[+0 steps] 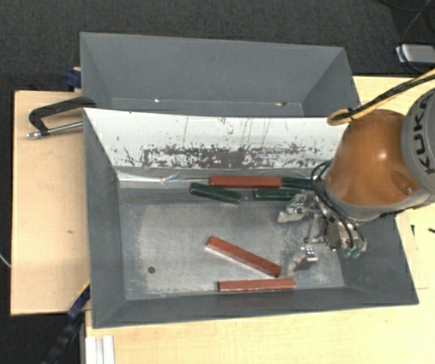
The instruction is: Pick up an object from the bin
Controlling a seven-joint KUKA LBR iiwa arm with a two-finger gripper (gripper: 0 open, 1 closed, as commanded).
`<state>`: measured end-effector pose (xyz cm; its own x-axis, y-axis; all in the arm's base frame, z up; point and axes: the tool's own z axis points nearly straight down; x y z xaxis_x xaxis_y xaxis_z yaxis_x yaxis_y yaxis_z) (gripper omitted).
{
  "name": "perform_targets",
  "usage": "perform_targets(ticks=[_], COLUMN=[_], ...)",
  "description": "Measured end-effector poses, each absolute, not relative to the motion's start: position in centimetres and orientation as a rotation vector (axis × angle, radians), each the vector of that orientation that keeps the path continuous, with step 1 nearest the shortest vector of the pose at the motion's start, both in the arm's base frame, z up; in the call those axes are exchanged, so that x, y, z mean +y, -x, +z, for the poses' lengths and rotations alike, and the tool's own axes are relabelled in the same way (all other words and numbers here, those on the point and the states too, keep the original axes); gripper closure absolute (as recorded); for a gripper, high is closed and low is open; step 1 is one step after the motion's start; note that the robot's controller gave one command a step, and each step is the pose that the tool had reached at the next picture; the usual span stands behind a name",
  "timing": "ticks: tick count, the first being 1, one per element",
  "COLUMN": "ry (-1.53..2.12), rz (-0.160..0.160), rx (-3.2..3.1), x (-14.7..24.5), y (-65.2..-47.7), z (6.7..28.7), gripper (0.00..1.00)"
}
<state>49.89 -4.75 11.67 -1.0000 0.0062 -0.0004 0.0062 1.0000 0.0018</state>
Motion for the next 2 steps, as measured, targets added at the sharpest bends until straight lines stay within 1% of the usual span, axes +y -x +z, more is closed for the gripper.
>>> perform_targets(ticks=[1, 2], ry=[-0.005, -0.101], rz=[0.002, -0.005], rx=[3.144, 3.143], x=[-4.6, -4.0], y=[-49.7, -49.9], z=[10.9, 8.2], gripper=[0.00, 1.00])
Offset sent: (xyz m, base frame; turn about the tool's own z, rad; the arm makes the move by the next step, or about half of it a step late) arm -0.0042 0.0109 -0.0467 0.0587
